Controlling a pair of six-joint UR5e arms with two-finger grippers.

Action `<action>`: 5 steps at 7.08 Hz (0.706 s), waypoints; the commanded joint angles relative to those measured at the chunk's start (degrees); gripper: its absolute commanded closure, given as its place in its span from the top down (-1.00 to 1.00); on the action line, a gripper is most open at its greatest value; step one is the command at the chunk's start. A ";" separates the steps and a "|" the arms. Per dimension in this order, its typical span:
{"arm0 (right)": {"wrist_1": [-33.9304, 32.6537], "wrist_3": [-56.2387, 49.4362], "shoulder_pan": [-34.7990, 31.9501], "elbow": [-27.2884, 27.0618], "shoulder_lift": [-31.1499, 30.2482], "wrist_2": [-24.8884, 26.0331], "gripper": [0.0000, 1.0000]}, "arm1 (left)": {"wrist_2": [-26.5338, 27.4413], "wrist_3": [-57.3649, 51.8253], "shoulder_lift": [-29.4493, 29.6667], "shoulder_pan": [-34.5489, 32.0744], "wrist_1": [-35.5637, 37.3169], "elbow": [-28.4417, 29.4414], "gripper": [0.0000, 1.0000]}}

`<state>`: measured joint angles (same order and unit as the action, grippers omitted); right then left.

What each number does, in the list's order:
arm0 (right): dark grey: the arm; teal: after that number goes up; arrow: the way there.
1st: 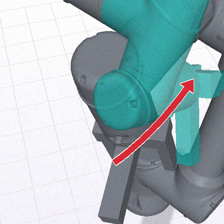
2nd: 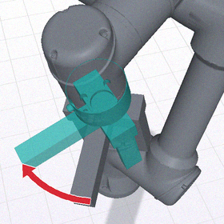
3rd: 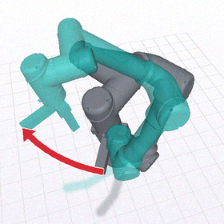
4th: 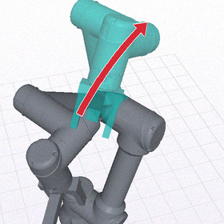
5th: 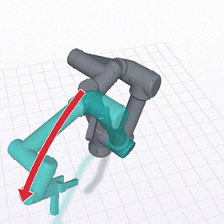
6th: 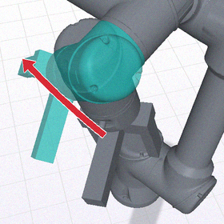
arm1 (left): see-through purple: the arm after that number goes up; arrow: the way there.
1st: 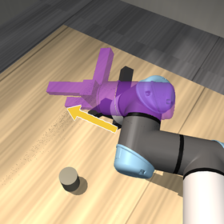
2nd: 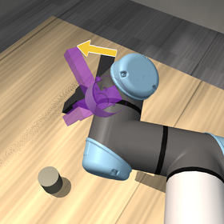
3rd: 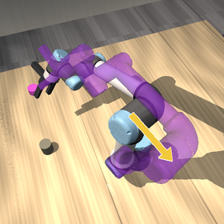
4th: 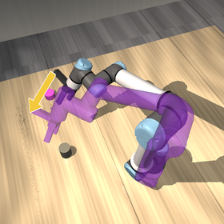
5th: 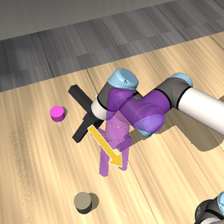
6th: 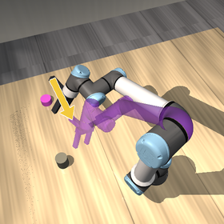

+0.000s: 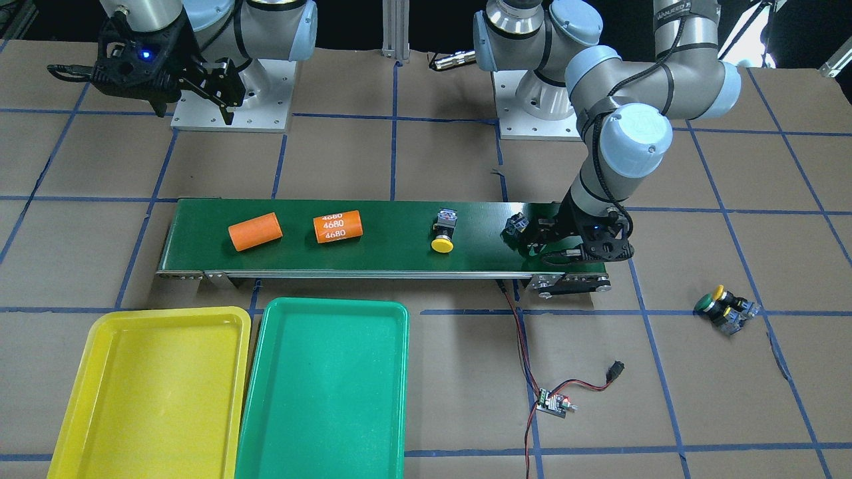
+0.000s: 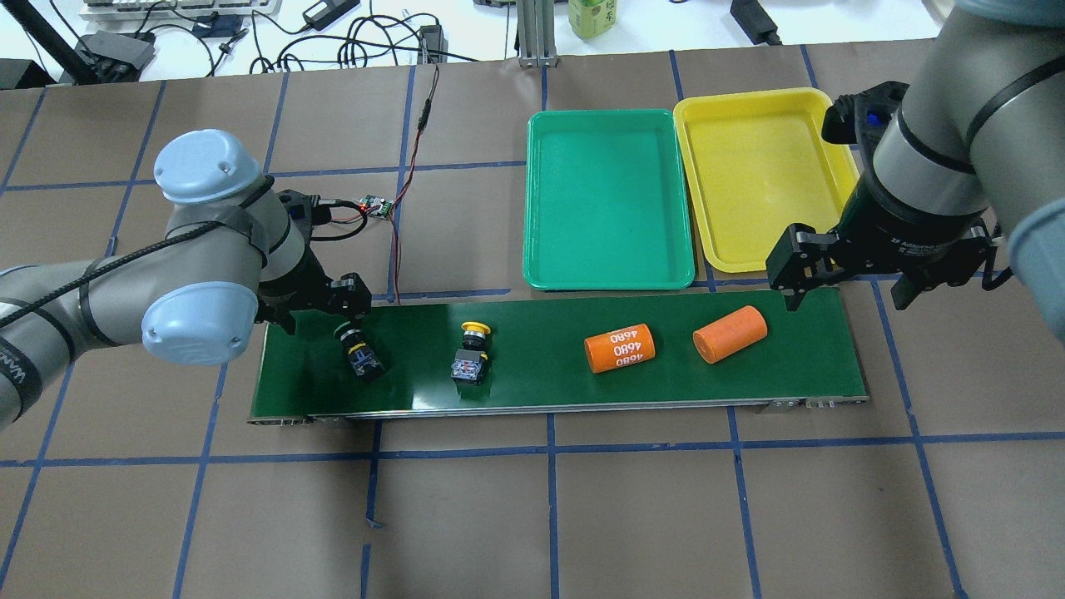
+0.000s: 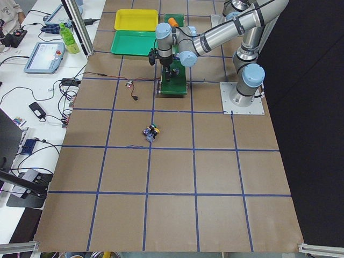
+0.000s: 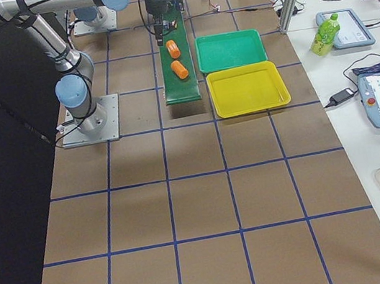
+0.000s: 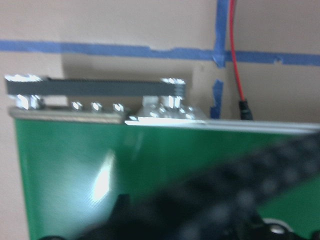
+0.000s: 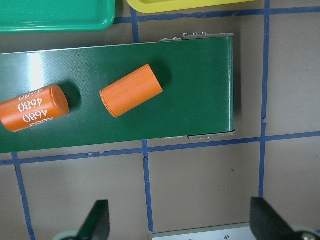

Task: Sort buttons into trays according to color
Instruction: 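Set the green-capped button on the belt and release it, then lower right gripper to the end cylinder while left gripper grasps a button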

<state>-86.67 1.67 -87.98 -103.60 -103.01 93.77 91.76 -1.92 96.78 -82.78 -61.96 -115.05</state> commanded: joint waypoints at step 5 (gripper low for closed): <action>4.58 0.00 -0.26 -0.55 -4.48 -0.86 1.00 | -1.50 -42.31 11.12 25.63 -0.04 12.04 1.00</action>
<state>-82.26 1.74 -88.28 -104.15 -107.20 93.14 90.18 -33.43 104.34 -61.81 -65.84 -103.94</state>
